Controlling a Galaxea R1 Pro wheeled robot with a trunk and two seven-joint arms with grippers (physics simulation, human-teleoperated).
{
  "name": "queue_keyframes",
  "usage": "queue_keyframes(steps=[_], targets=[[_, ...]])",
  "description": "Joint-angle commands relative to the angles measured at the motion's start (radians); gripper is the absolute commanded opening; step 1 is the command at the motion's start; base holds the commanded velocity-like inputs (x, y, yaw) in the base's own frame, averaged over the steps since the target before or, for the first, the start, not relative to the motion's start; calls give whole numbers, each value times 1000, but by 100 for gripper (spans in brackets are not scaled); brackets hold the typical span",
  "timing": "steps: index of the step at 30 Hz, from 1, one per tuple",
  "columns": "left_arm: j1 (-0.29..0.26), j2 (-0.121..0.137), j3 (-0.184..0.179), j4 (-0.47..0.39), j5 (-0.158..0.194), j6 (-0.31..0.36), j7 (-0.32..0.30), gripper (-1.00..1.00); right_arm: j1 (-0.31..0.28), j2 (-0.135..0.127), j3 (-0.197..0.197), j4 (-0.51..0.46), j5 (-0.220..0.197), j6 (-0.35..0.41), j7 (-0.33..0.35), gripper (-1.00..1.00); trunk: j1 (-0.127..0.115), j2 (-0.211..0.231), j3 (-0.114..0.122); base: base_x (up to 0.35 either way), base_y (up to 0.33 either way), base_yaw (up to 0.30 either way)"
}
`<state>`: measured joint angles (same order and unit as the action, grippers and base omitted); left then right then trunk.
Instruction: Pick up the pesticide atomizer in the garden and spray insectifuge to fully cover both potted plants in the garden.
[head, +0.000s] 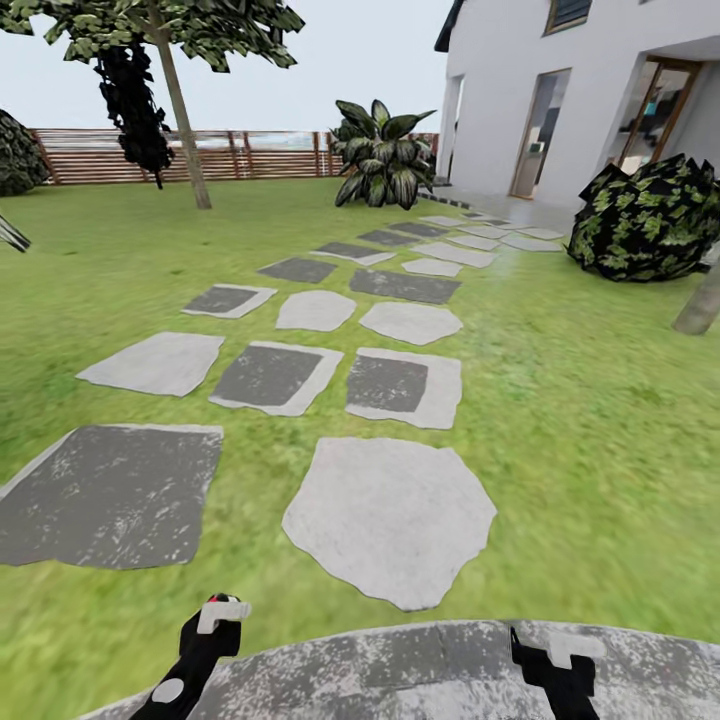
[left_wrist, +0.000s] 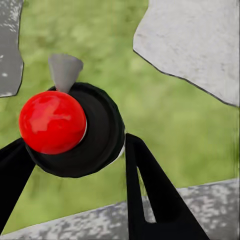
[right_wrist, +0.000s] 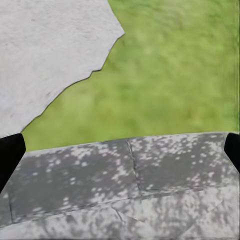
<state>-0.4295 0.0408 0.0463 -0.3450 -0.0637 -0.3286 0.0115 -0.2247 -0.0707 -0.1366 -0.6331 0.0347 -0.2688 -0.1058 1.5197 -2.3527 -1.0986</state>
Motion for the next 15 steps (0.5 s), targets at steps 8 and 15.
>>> queue_keyframes(steps=[8, 15], targets=[[0, -2, 4, 1, -7, -3, 1, -100, -1, 0, 0, 2, 4, -2, -3, 100, 0, 0, 5, 0, 0, -275], [0, -2, 4, 1, -7, -2, 1, -100, -1, 0, 0, 3, 4, -1, -3, 100, 0, 0, 11, 0, 0, -275]])
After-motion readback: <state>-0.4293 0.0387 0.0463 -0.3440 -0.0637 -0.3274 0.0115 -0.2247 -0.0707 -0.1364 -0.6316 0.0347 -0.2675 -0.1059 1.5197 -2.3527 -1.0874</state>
